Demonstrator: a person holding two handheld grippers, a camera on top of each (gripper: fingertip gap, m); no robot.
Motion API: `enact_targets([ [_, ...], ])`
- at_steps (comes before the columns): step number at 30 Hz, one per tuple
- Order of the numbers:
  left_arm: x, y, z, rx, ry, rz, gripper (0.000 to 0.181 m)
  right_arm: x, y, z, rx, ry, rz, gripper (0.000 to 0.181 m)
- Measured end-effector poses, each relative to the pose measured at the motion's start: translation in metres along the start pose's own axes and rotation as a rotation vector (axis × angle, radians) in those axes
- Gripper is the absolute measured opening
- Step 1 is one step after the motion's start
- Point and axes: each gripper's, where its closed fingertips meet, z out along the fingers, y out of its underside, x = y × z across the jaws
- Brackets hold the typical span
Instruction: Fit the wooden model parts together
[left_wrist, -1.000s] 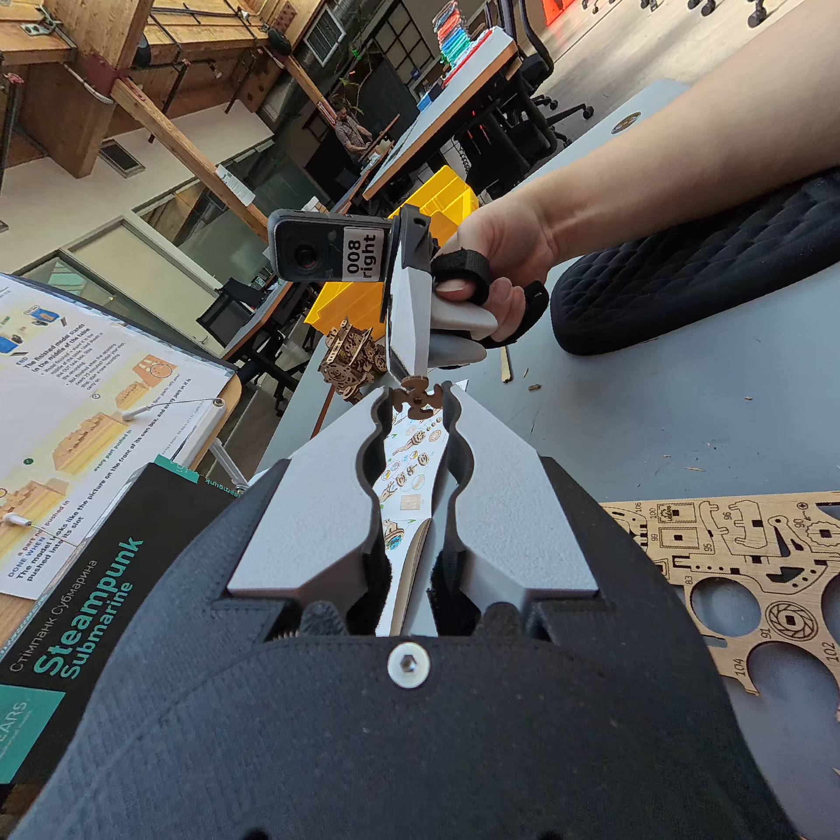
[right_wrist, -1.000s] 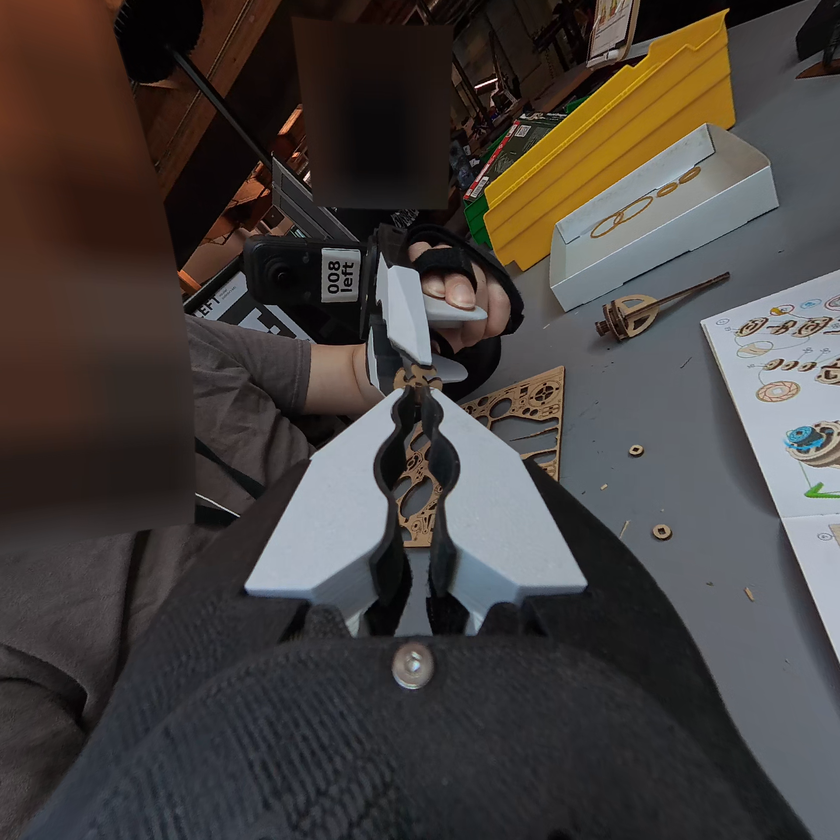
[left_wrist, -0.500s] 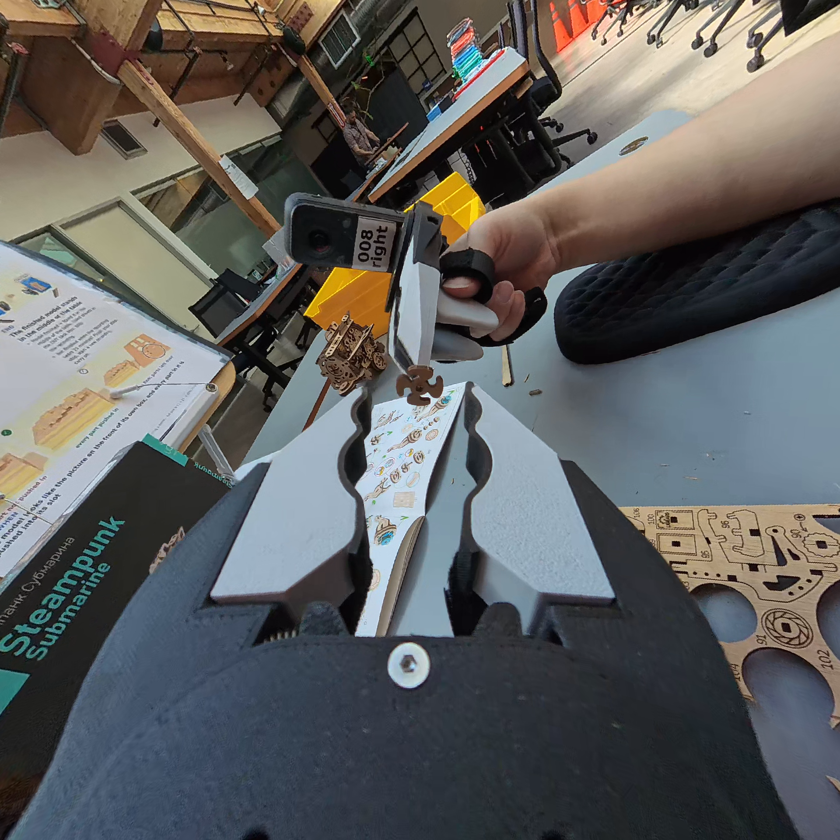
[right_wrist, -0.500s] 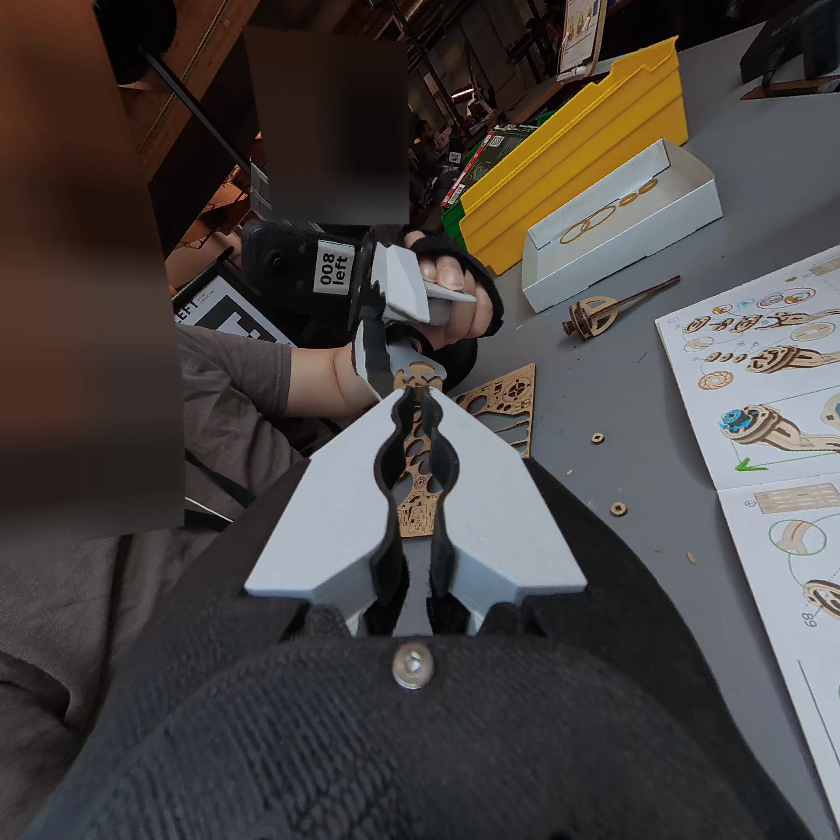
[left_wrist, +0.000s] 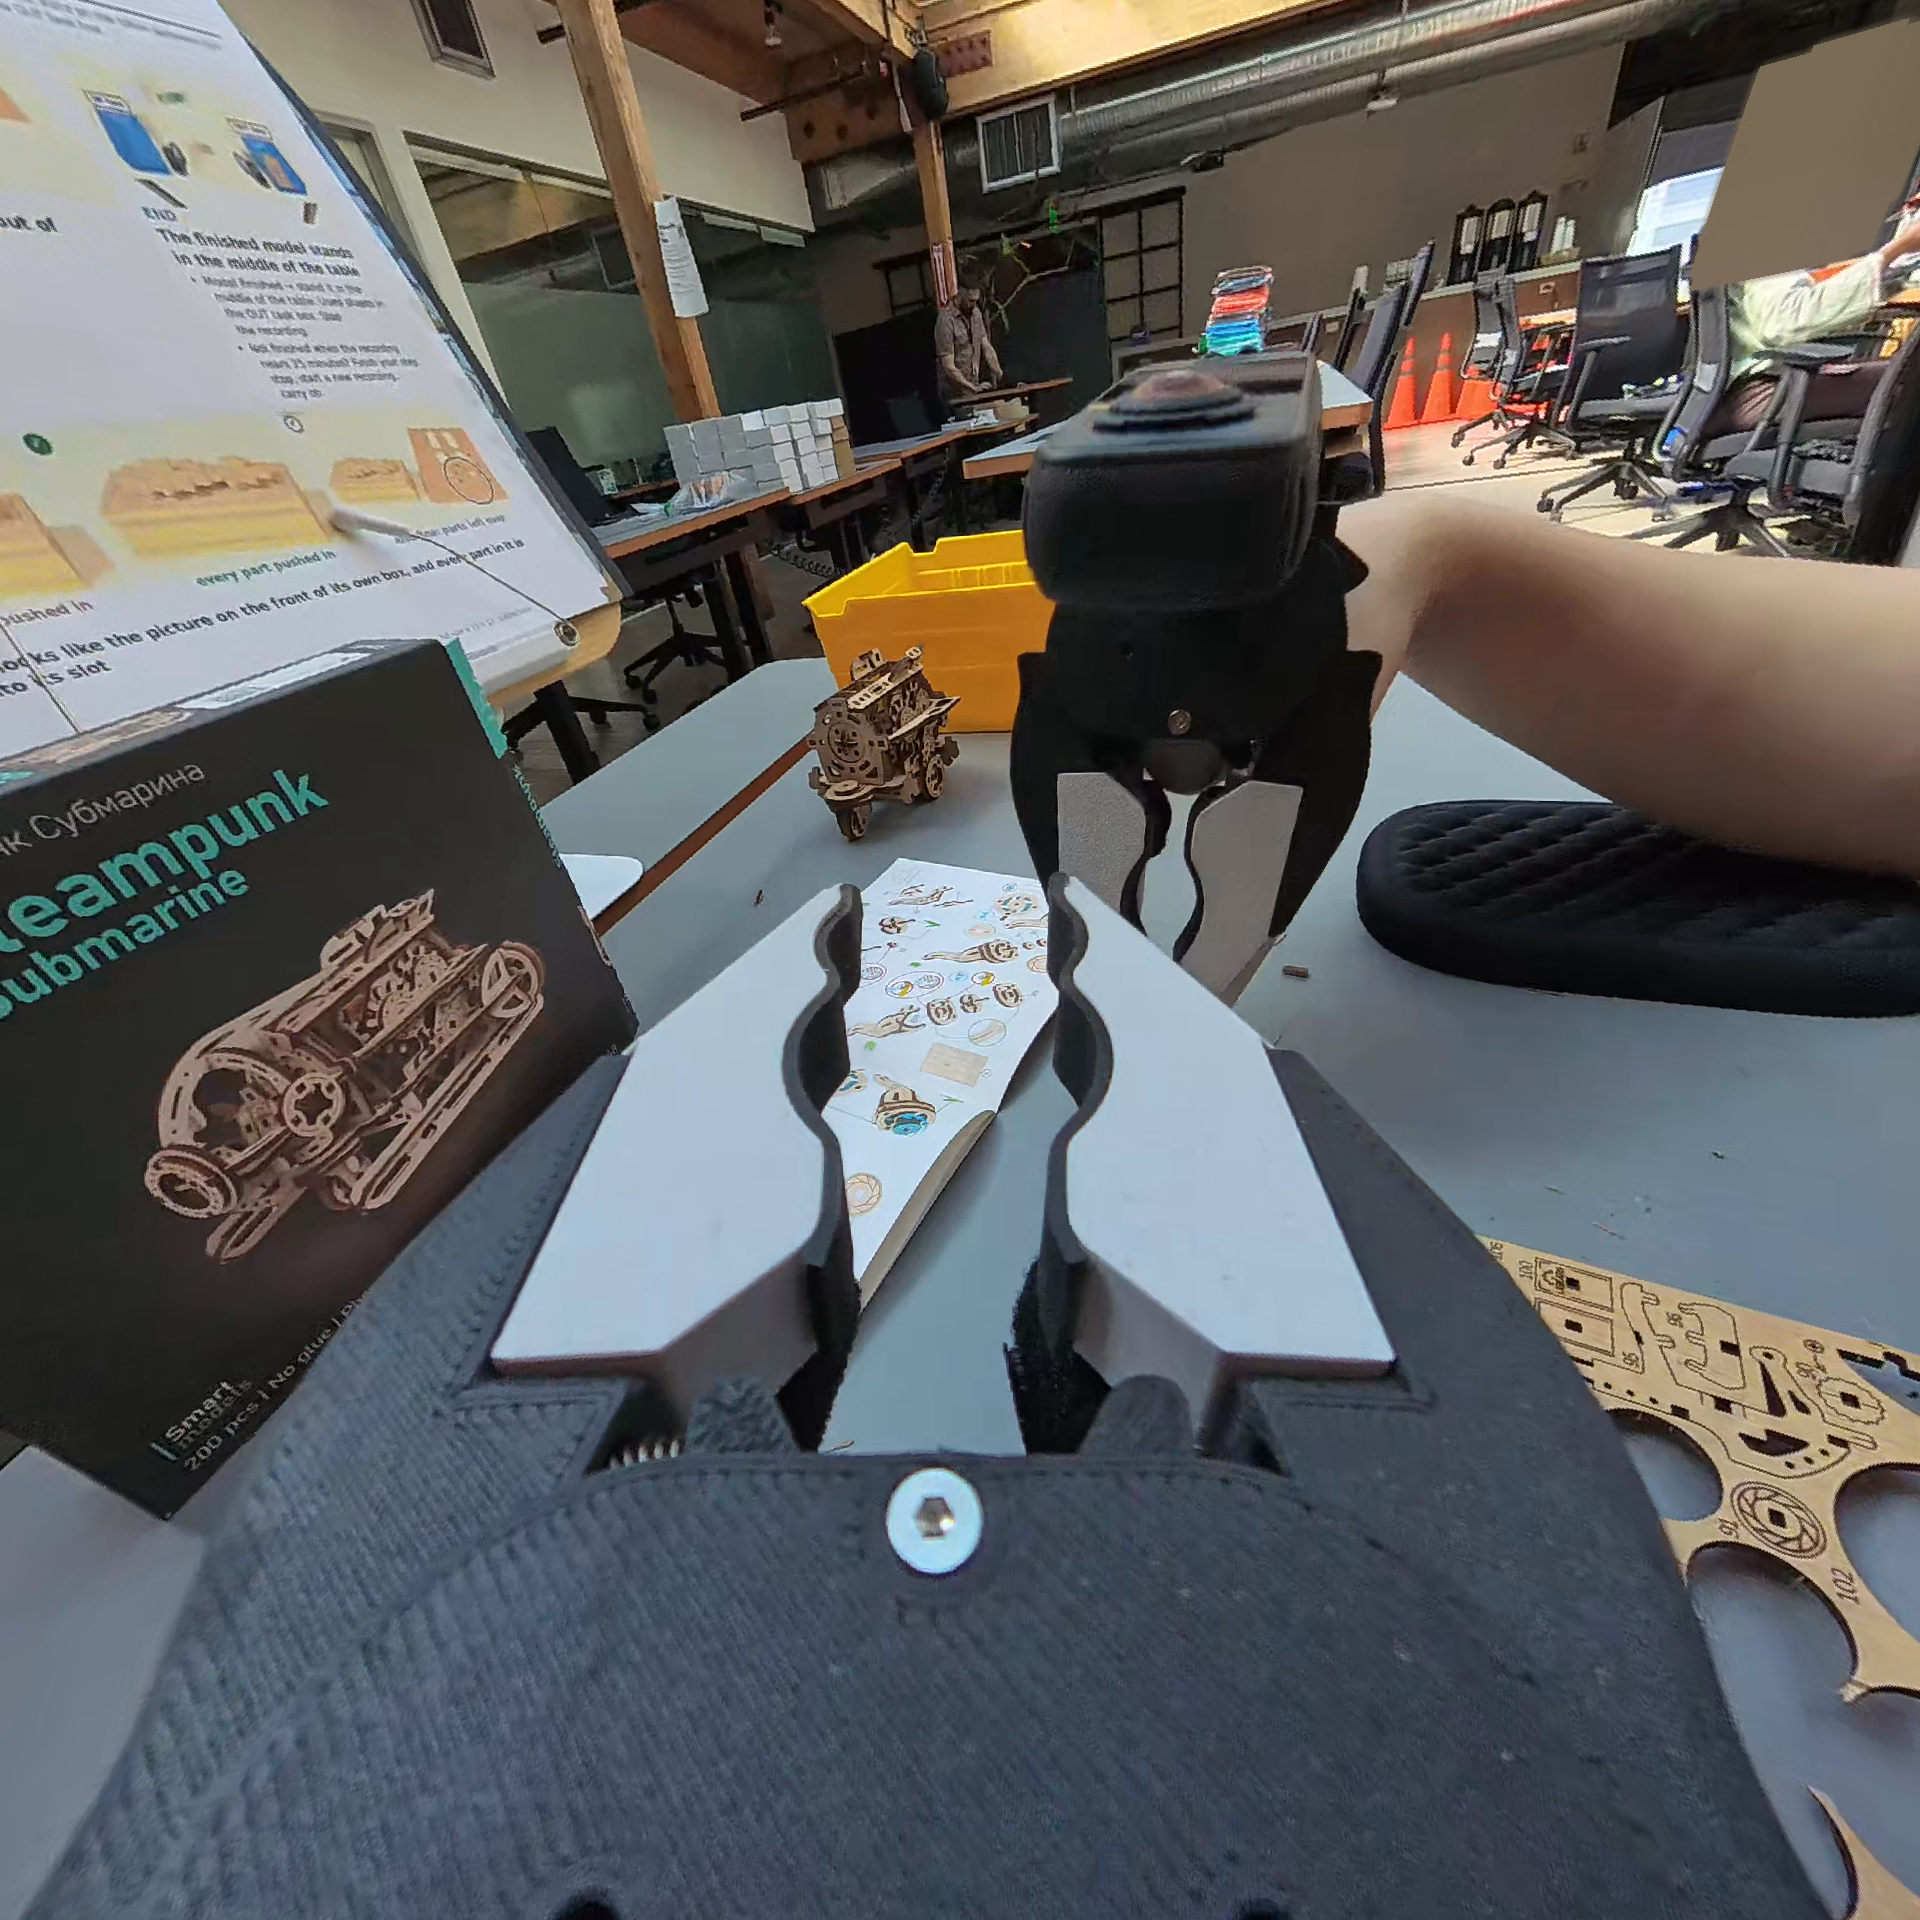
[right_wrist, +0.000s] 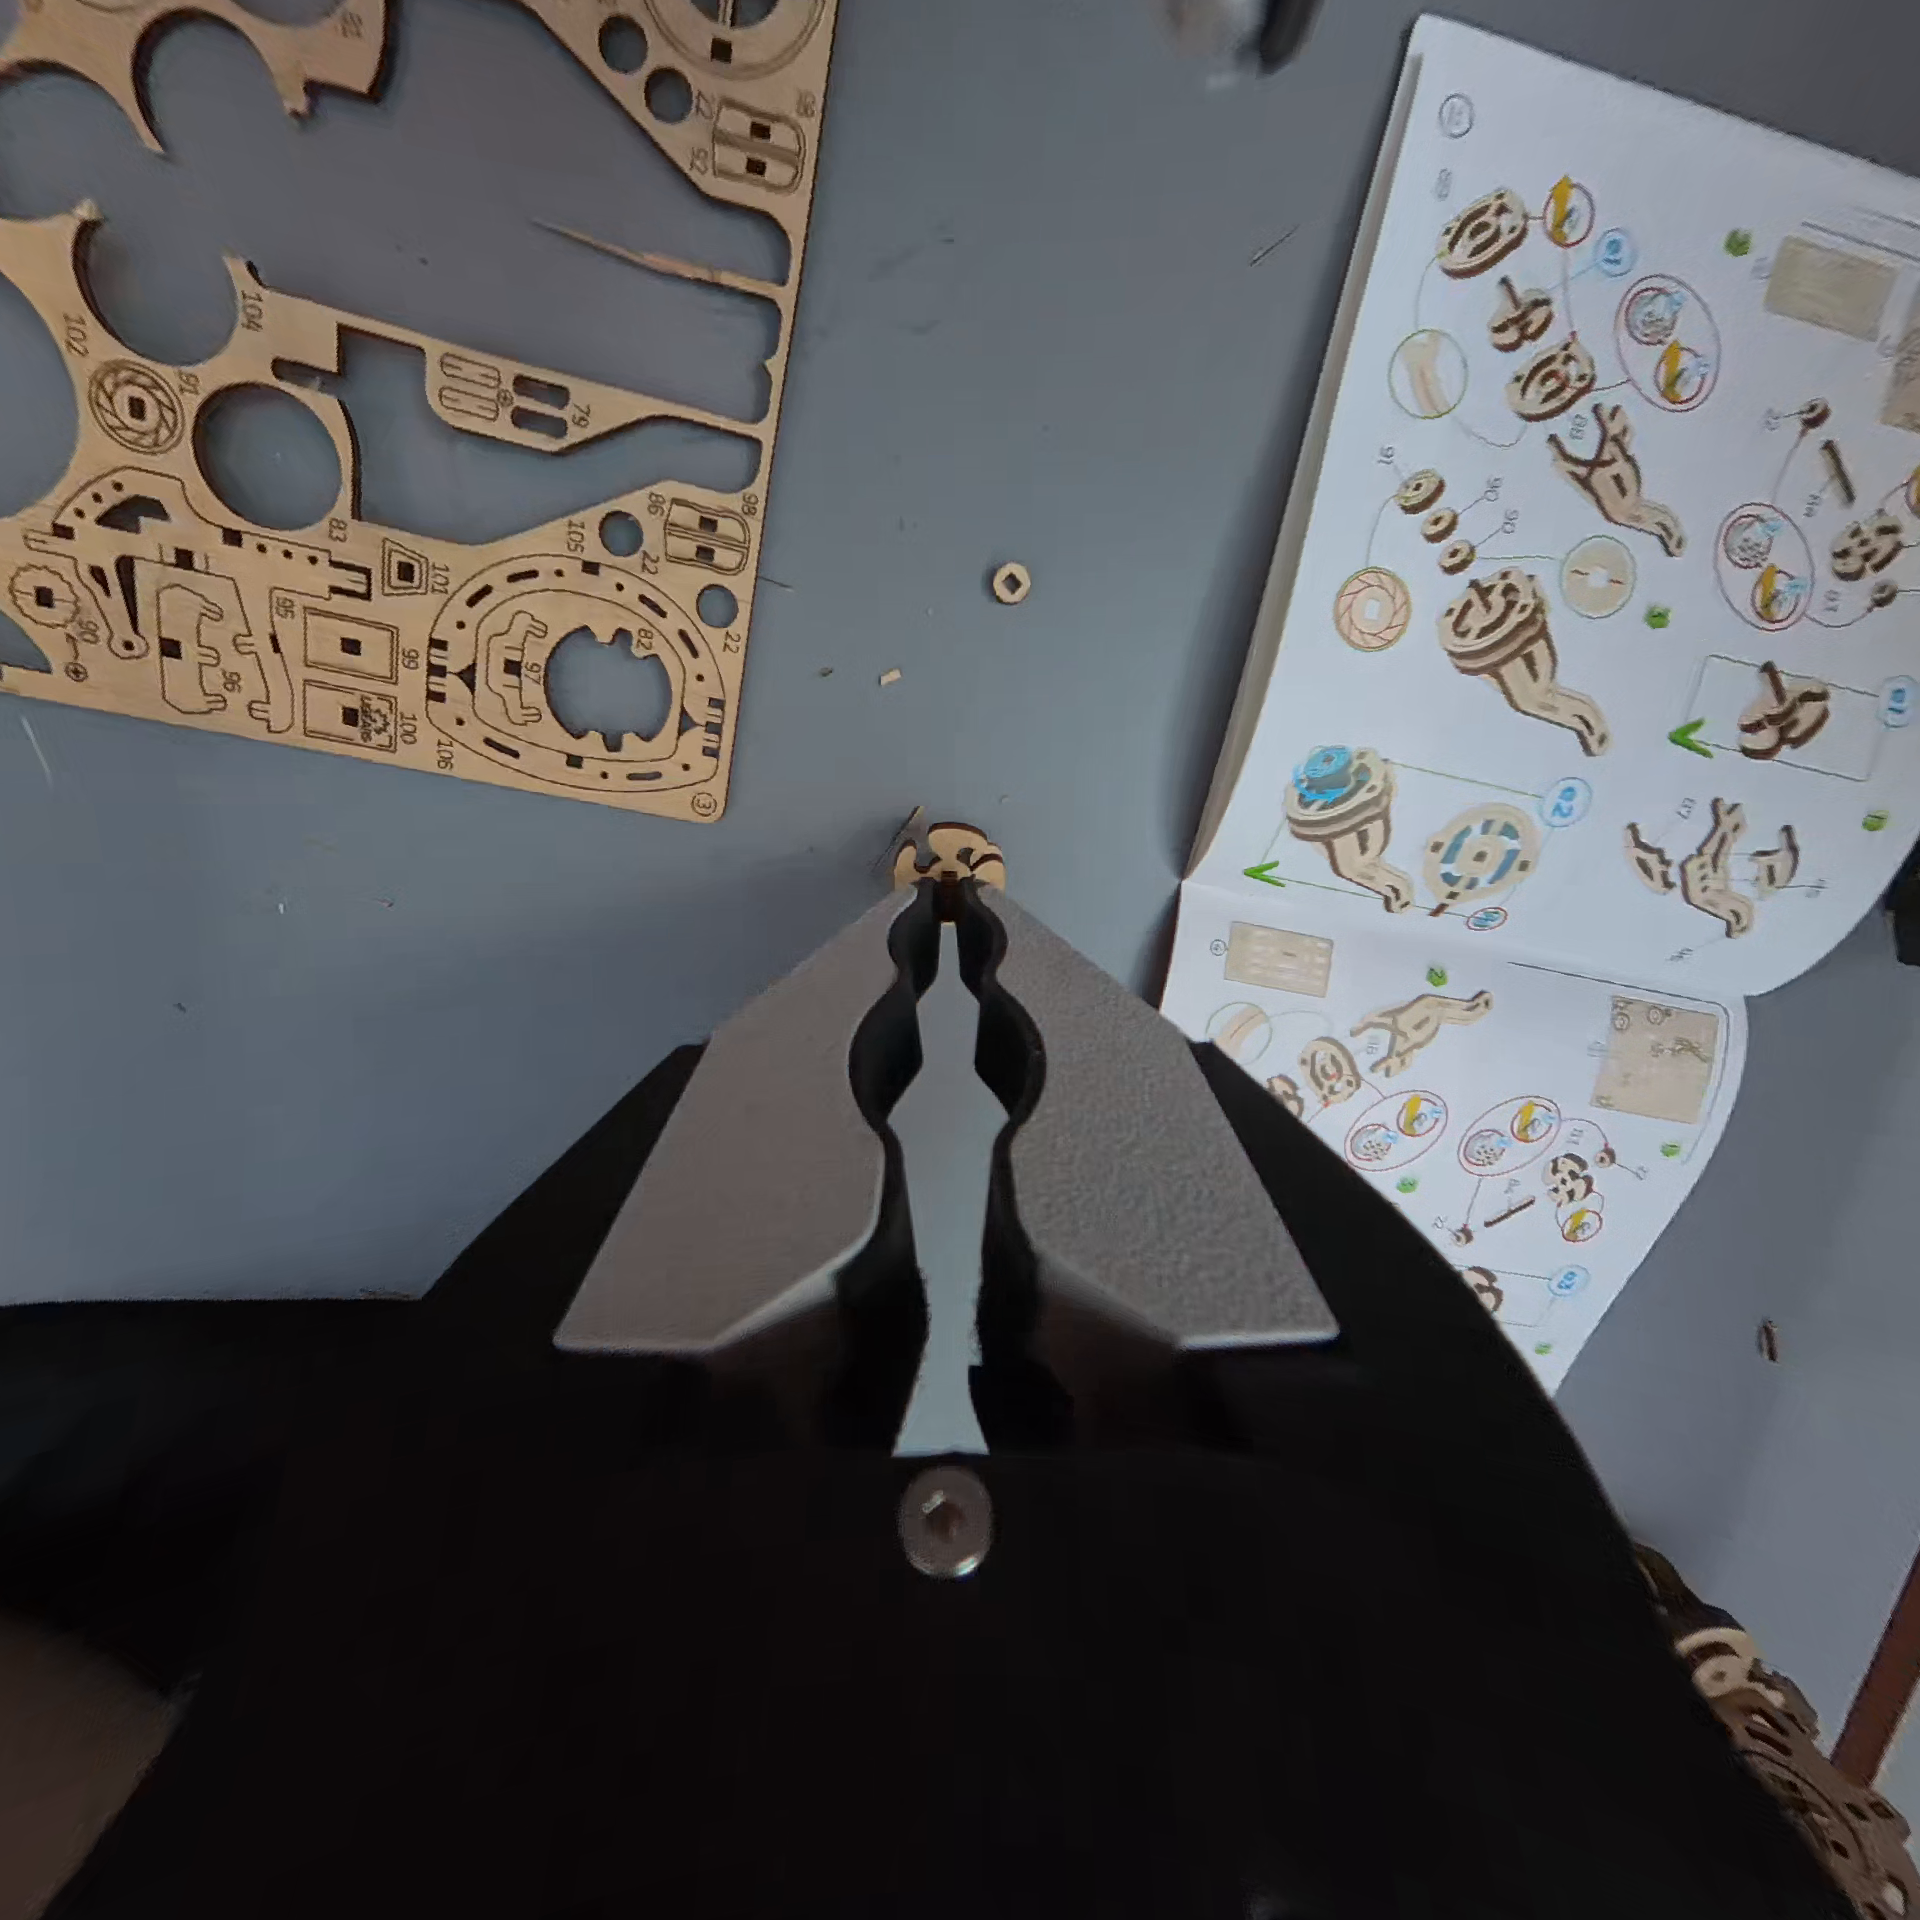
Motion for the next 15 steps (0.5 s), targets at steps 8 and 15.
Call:
enact_targets([
  [8, 0.0001, 0.0044, 0.0018, -0.019, 0.003, 0.011, 0.032, 0.0084, -0.0003, 0.0048, -0.118, -0.065, 0.007, 0.002],
  [15, -0.0006, 0.0061, 0.002, -0.024, 0.005, 0.009, 0.031, 0.0075, 0.0, 0.0094, -0.097, -0.111, 0.043, 0.002],
])
